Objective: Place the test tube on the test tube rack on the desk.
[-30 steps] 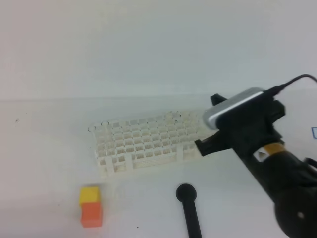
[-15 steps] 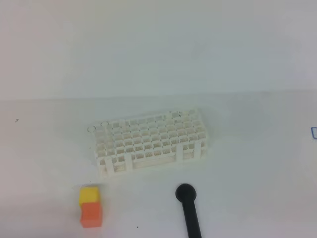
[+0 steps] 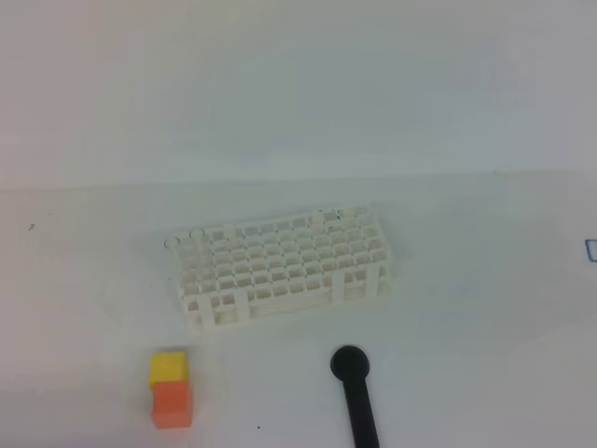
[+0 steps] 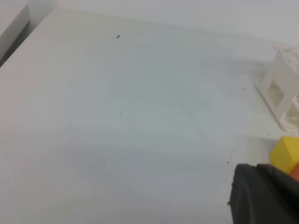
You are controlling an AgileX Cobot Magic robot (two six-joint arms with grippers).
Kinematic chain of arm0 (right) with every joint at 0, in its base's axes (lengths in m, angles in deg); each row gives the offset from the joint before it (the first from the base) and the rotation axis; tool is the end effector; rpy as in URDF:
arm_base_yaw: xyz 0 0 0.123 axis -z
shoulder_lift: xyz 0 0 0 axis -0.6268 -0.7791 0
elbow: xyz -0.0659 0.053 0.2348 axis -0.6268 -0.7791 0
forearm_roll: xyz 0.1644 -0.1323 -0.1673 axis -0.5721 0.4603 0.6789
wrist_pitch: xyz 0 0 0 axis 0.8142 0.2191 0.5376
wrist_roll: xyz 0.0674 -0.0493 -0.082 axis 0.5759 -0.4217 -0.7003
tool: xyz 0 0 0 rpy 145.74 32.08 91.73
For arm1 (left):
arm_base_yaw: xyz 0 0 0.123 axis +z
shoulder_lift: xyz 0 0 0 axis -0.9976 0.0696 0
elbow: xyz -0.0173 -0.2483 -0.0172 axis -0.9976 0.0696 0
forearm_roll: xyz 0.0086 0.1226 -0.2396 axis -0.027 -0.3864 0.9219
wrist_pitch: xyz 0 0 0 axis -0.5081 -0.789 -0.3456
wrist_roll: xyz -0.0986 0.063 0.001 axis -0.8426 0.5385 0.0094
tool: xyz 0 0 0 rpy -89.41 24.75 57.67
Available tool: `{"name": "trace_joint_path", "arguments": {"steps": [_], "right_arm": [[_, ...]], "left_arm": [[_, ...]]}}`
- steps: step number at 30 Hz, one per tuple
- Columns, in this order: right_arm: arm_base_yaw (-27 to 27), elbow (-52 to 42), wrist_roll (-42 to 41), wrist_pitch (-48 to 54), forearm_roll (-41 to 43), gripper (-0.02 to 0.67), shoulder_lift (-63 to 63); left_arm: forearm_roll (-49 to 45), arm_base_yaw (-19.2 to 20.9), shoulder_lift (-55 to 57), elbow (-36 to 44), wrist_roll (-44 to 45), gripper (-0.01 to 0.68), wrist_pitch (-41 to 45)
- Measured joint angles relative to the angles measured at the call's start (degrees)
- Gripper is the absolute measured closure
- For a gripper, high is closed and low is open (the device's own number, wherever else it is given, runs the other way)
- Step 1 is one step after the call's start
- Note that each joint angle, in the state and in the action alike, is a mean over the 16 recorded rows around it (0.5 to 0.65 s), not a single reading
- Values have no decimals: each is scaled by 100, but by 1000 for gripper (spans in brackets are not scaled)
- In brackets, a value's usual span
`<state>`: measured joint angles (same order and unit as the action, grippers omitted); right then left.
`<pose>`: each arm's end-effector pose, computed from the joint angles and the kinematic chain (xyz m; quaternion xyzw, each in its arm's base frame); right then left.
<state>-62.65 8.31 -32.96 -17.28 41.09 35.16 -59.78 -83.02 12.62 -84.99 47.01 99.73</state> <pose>0.1629 0.0685 0.3210 -0.2844 0.5353 -0.0792 0.7914 0.1320 0.0045 0.1754 -0.0227 0.7915 0.0018 0.6108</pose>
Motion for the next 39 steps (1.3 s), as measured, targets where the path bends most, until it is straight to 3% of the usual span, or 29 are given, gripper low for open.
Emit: {"name": "trace_joint_path", "arguments": {"steps": [11, 24, 39], "right_arm": [[1359, -1042, -1, 636, -288, 650, 1813], [1577, -1433, 54, 1342, -498, 650, 2208], [2436, -2267, 2128, 2443, -138, 650, 2612]], "left_arm": [[0, 0, 0, 0, 0, 674, 0], [0, 0, 0, 0, 0, 674, 0], [0, 0, 0, 0, 0, 674, 0]]}}
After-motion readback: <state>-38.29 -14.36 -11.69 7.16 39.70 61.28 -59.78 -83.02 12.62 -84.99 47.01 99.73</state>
